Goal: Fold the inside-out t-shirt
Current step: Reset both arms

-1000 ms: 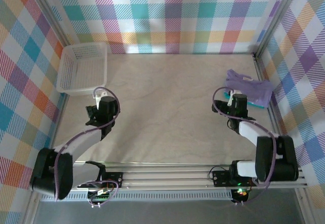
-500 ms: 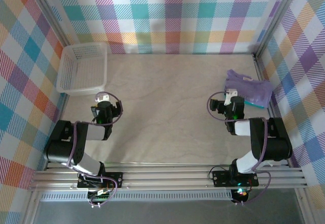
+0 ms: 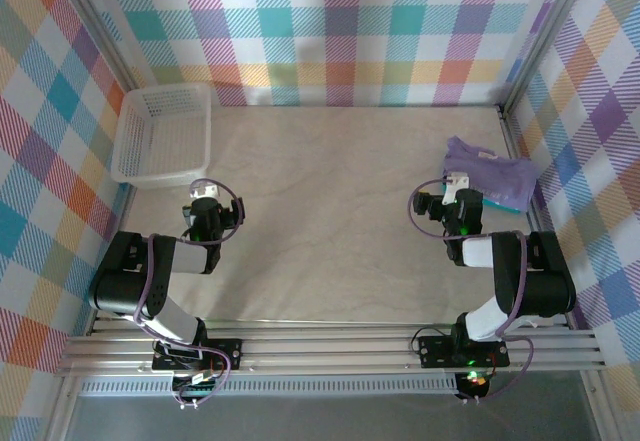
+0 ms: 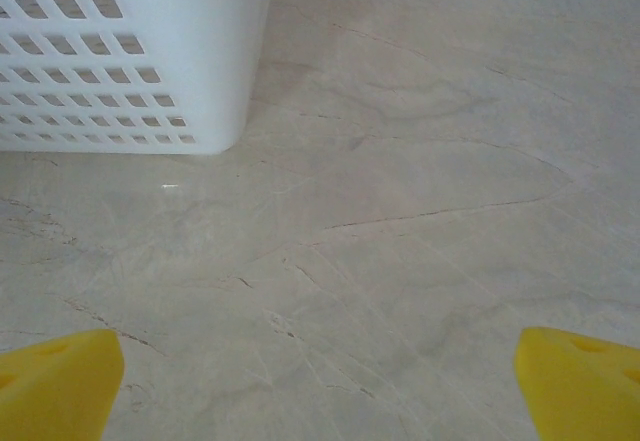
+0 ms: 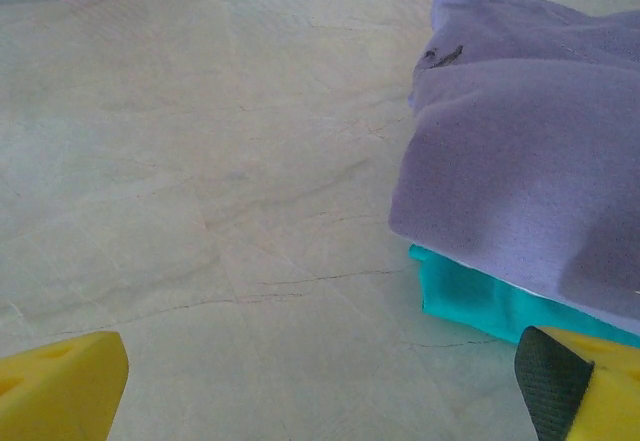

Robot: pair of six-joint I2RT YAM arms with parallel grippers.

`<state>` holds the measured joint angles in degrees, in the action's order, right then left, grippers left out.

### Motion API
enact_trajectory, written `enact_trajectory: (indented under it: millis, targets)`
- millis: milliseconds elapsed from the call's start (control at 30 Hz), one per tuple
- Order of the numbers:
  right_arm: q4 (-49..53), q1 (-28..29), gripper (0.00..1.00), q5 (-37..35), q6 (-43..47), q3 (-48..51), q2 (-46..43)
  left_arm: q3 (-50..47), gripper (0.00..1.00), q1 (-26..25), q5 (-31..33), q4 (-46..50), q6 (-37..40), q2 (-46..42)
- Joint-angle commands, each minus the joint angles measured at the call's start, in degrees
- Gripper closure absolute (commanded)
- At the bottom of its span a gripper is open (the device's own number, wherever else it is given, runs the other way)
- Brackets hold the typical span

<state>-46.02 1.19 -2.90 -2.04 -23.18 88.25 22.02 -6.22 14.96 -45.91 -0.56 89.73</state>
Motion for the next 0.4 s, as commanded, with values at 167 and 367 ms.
enact_trajectory:
  millis: [167, 367]
  targets:
    - [-2.14, -0.26, 0.0, 1.06, 1.12, -0.11, -0.15, 1.1, 0.0, 0.59, -0.72, -2.2, 0.56, -0.17]
    - [-2.32, -0.23, 0.0, 1.06, 1.1, -0.02, -0.19, 1.11, 0.0, 0.59, -0.78, -2.17, 0.56, -0.17]
